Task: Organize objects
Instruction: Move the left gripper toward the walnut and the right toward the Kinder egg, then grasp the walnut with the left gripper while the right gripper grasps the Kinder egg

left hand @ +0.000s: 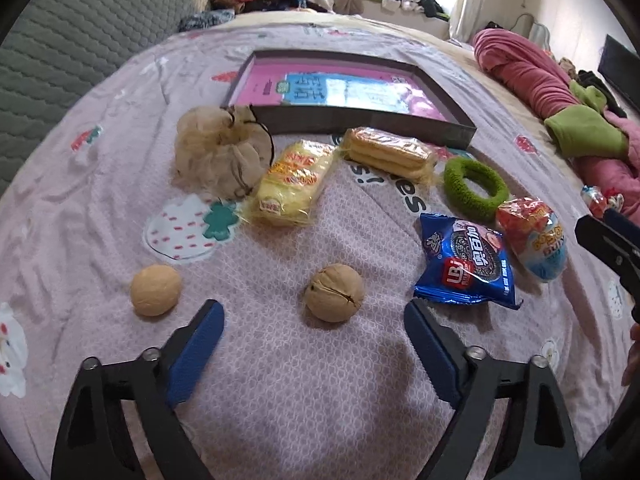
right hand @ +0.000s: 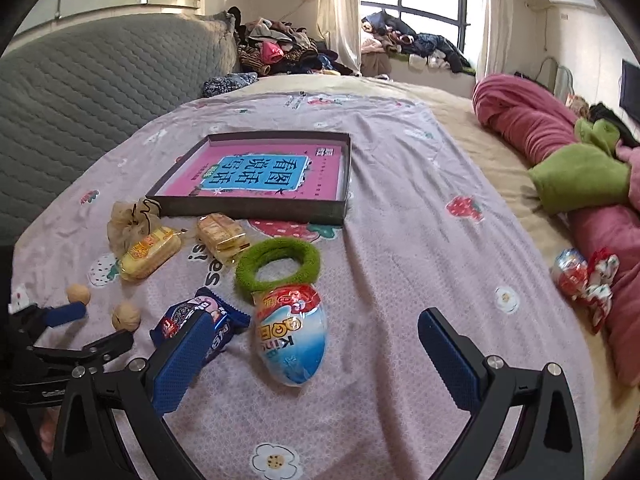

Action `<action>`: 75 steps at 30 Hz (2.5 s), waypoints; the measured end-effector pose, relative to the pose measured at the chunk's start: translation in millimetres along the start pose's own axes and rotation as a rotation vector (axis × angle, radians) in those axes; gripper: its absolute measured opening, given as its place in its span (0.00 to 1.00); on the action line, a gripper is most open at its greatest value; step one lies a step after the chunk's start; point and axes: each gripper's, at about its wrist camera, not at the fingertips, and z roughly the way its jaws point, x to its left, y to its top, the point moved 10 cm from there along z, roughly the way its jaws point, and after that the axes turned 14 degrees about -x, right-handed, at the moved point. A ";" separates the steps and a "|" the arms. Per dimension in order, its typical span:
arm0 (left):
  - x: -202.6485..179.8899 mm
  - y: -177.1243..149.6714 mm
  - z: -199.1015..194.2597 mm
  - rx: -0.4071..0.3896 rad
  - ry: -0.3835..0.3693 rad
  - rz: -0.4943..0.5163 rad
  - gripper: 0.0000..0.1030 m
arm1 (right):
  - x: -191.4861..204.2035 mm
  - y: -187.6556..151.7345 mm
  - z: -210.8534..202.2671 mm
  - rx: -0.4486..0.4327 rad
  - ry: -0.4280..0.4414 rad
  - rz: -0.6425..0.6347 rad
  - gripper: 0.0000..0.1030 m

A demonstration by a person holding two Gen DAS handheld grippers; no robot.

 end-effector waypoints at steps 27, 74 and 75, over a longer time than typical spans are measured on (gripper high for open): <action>-17.3 0.6 24.2 0.027 -0.092 -0.009 0.34 | 5.8 -26.5 52.0 0.100 -0.033 -0.090 0.82; -4.5 37.8 -24.3 -0.169 -0.091 -0.016 0.34 | 31.6 -8.8 16.4 -0.049 0.165 0.007 0.54; -4.3 39.0 -25.7 -0.174 -0.089 -0.015 0.34 | 31.0 -8.8 15.9 -0.049 0.163 0.007 0.54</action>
